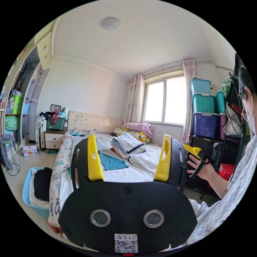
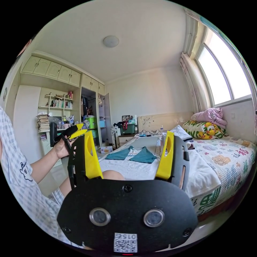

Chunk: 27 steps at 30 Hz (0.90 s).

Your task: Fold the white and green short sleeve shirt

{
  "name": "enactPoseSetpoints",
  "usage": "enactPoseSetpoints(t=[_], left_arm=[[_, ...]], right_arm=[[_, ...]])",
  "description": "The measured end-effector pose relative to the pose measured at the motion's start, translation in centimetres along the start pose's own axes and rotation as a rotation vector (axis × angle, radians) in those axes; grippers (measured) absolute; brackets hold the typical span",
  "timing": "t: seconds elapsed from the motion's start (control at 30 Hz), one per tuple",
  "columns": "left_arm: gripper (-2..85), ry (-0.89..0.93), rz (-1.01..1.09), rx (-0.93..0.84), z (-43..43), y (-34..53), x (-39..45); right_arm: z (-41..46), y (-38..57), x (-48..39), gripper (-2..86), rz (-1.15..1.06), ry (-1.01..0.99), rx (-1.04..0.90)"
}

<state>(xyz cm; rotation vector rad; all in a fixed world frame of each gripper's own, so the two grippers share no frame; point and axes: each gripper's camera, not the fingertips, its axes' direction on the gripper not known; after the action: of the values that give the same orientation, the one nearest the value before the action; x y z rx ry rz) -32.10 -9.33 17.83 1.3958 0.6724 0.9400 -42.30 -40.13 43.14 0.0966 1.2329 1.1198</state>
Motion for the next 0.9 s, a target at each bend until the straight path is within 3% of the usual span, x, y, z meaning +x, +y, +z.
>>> enactPoseSetpoints(t=[0.3,0.47,0.7,0.9], left_arm=[[31.3,-0.085,-0.058,-0.064,1.4,0.8,-2.1],[17.7,-0.142,-0.088,-0.214,4.0,0.4,-4.7],[12.3,-0.24,-0.132,-0.53,11.8,-3.1,-12.1],[11.7,-0.291,-0.107,-0.622,23.1,-7.6,-20.7]], right_arm=[[8.1,1.3,3.3,30.5,0.039,-0.049,-0.093],[15.4,0.5,7.8,17.2,0.102,-0.067,-0.162],[33.3,-5.9,13.9,11.1,0.015,-0.135,-0.413],[55.1,-9.6,18.8,12.5,-0.062,-0.098,-0.574]])
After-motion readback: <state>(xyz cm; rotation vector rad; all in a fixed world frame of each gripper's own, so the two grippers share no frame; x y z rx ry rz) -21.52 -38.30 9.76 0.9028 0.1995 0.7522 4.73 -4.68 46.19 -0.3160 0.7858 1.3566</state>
